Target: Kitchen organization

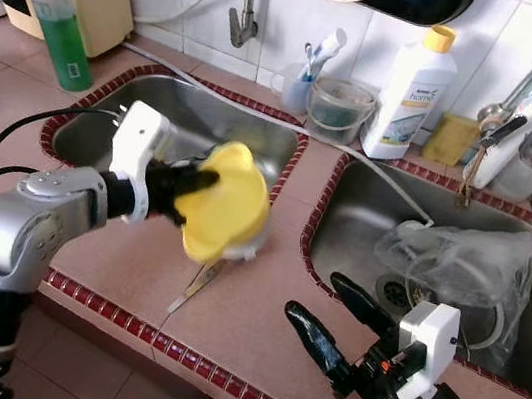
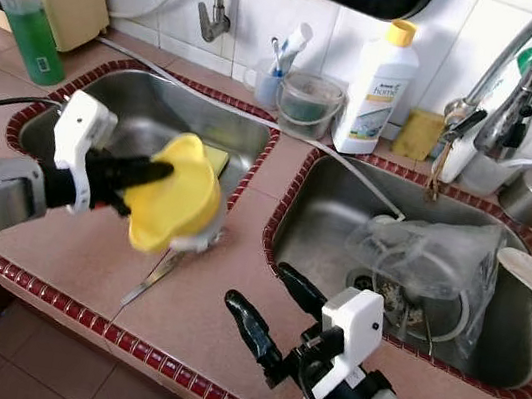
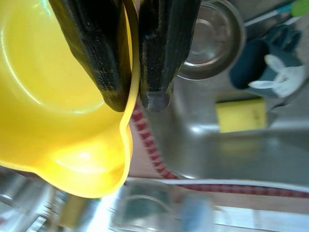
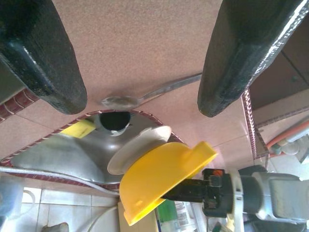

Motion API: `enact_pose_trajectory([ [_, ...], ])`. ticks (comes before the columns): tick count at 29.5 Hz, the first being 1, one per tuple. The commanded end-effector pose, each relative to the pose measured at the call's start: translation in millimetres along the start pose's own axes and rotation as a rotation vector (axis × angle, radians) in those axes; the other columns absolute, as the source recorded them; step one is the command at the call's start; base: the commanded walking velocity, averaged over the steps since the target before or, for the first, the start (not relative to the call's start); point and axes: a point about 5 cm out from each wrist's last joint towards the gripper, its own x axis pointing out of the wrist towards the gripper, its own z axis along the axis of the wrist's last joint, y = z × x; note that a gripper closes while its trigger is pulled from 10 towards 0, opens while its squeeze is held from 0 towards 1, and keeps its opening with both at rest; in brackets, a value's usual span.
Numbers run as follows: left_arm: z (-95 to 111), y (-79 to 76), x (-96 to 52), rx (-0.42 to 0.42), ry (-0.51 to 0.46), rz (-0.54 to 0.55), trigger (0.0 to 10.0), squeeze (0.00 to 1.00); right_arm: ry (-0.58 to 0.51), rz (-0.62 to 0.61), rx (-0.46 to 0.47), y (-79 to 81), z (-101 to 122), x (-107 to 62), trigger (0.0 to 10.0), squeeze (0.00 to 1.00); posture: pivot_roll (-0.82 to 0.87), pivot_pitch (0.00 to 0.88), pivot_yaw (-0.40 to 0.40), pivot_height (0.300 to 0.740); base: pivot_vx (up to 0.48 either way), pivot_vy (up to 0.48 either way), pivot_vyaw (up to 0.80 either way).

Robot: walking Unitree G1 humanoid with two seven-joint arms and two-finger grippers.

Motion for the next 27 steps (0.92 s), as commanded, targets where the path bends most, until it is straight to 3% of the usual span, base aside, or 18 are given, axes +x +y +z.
enact_pose_trajectory([
  [1, 6.4, 4.0, 3.2, 0.014, -0.036, 0.050, 10.0, 0.00, -0.015, -0.001, -0.009, -2.1, 1.9, 2.1, 10.0, 0.00, -0.05, 0.044, -0.049, 0.740, 0.000, 0.000, 0.00],
  [5, 1.1, 9.5, 13.5, 0.013, -0.054, 0.146, 10.0, 0.00, -0.032, 0.001, -0.001, -0.7, 4.0, 7.3, 10.0, 0.00, -0.05, 0.036, -0.052, 0.740, 0.000, 0.000, 0.00],
  [12, -9.2, 11.4, 26.9, -0.012, -0.083, 0.200, 10.0, 0.00, -0.047, 0.003, 0.010, 1.8, 5.9, 11.5, 10.0, 0.00, -0.05, 0.033, -0.053, 0.740, 0.000, 0.000, 0.00],
  [14, -13.1, 11.1, 33.5, 0.018, -0.110, 0.233, 10.0, 0.00, -0.063, -0.001, 0.022, 1.8, 8.3, 12.4, 10.0, 0.00, -0.06, 0.027, -0.057, 0.740, 0.000, 0.000, 0.00],
  [22, -21.2, 14.6, 55.2, 0.011, -0.149, 0.281, 10.0, 0.00, -0.071, 0.001, 0.032, 4.4, 11.7, 12.0, 10.0, 0.00, -0.08, 0.043, -0.063, 0.740, 0.000, 0.000, 0.00],
  [27, -15.6, 13.8, 61.8, -0.006, -0.201, 0.252, 10.0, 0.00, -0.083, -0.012, 0.036, 5.8, 15.1, 10.4, 10.0, 0.00, -0.10, 0.054, -0.058, 0.740, 0.000, 0.000, 0.00],
])
